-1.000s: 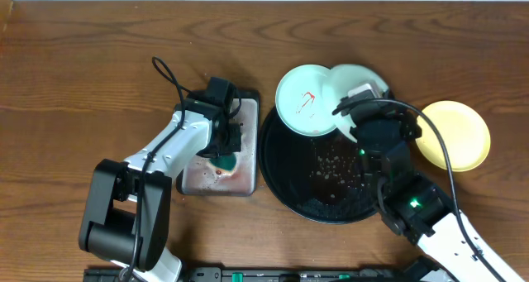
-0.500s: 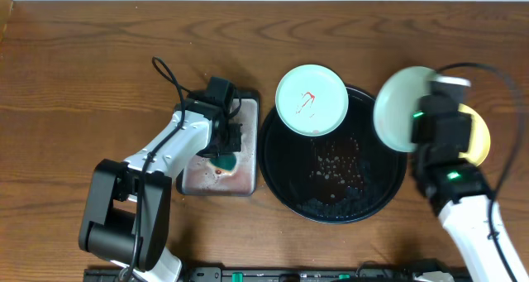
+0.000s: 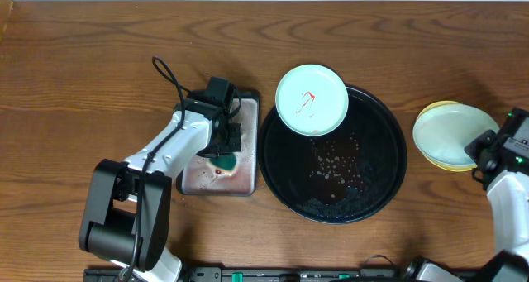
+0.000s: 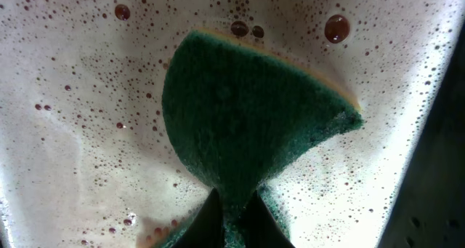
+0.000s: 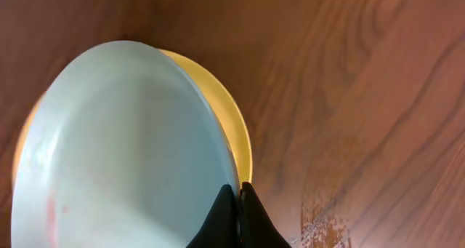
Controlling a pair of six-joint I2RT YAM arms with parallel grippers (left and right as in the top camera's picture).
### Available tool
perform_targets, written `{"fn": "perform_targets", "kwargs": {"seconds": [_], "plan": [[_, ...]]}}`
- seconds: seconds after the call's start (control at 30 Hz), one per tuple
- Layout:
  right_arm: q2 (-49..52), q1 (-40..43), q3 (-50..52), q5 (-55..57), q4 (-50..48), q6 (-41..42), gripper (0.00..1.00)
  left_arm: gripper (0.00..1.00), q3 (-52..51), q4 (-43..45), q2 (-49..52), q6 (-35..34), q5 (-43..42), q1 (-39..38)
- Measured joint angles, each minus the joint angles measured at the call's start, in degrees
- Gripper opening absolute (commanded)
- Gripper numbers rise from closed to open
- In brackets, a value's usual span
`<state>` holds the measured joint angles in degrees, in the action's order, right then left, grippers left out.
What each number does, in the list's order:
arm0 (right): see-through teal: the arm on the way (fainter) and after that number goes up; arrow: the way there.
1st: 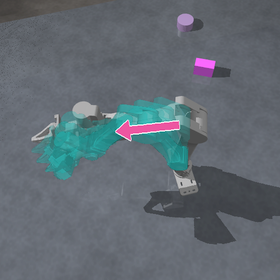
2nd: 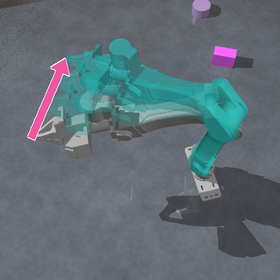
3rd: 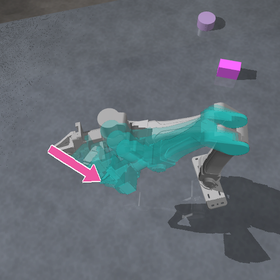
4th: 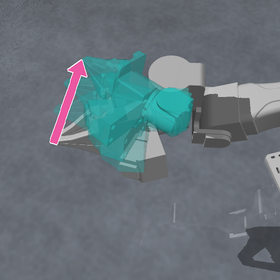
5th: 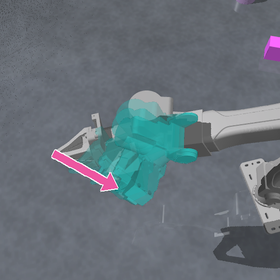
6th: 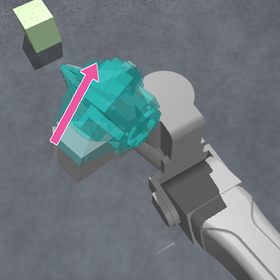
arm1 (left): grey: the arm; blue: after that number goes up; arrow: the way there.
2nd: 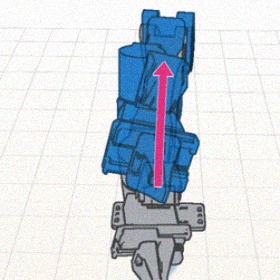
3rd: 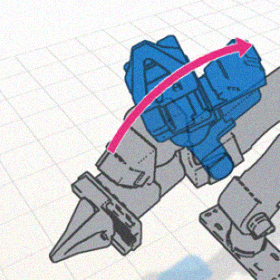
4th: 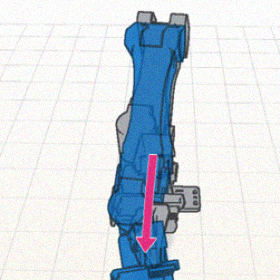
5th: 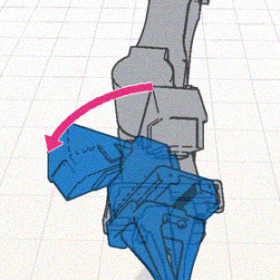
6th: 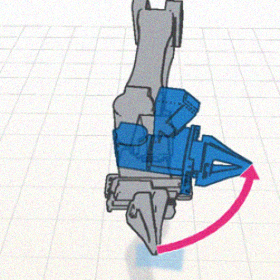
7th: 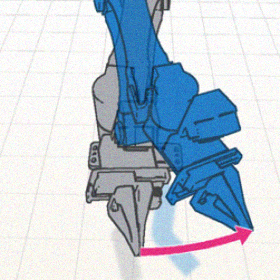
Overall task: Clean dirty plates on tray and stack at the side
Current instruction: 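Place the green plate onto the yellow plate with the right gripper, then reach the right gripper to the last green plate and grasp its rim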
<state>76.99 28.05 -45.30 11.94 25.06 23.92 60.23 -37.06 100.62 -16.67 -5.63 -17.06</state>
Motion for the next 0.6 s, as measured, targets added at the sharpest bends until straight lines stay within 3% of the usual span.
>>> {"fn": "perform_targets", "kwargs": {"seconds": [0.1, 0.2, 0.33, 0.47, 0.6], "plan": [[1.16, 1.16, 0.0, -1.62, -0.72, 0.39, 0.32, 0.08, 0.0, 0.02, 0.0, 0.0, 0.0, 0.0], [1.27, 1.46, 0.0, -3.26, -2.75, 1.03, 0.42, 0.08, 0.0, 0.0, 0.0, 0.0, 0.0, 0.0], [1.27, 1.49, -0.04, -12.74, -8.83, -1.09, 0.38, 0.08, 0.0, 0.02, 0.0, 0.0, 0.0, 0.0], [1.27, 0.7, -0.13, -30.56, -15.91, -5.16, 0.41, 0.08, 0.0, 0.02, 0.0, 0.0, 0.0, 0.0], [1.27, -4.83, -2.03, -40.81, -12.24, -10.12, 0.39, 0.08, 0.0, 0.0, 0.0, 0.0, 0.0, 0.0]]}}
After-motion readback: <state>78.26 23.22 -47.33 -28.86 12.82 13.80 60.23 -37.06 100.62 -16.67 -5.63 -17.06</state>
